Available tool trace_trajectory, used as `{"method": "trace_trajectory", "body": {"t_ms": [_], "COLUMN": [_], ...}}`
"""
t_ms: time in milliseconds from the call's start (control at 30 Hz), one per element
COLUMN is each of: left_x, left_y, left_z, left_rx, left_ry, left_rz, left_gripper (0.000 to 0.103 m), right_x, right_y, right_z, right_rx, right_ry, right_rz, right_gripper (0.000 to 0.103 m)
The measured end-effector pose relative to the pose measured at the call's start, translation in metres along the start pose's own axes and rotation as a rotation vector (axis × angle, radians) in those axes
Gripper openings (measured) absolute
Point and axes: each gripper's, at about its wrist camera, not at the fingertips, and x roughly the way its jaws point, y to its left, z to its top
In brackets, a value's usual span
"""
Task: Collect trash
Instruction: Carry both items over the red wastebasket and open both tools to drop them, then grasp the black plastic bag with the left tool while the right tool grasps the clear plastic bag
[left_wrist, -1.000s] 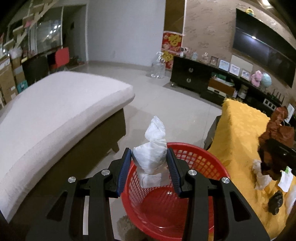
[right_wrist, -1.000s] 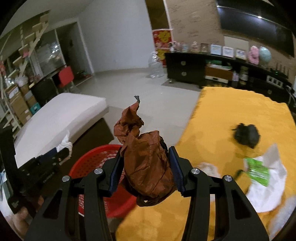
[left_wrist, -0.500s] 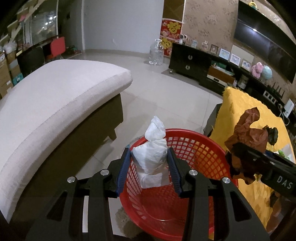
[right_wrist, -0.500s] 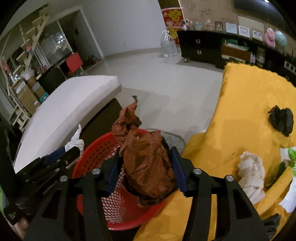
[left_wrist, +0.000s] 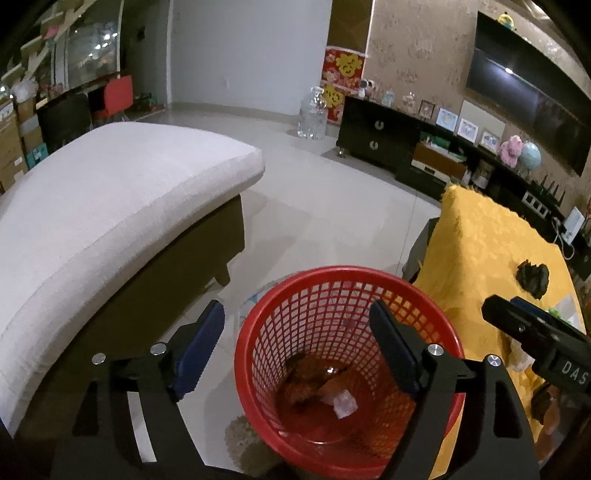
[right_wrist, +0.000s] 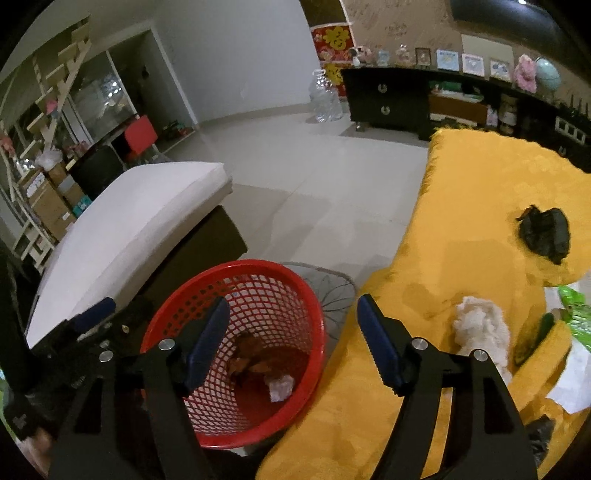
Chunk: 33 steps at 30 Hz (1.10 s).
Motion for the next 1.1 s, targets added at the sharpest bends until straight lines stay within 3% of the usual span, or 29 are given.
{"method": "trace_trajectory", "body": {"t_ms": [300, 433, 1100], "left_x": [-0.008, -0.009, -0.023], "left_y": [-0.005, -0.012, -0.099], "left_z": [0.001, -0.001, -0.032], "left_rx": [-0.005, 0.02, 0.212], "left_ry": [-0.044, -0.048, -0.035], "left_rz": [-0.011, -0.022, -0.138], "left_gripper": [0.083, 0.084, 0.084], "right_x": [-0.022, -0.043, -0.161], "right_y": [-0.008, -0.022, -0.164], "right_z": [-0.014, -0.021, -0.09], "right_rx": [-0.024, -0.019, 0.12], "right_ry": [-0.052, -0.09, -0.177], "right_rz": [-0.071, -0.111, -0.439], "right_gripper": [0.071, 0.077, 0.08]}}
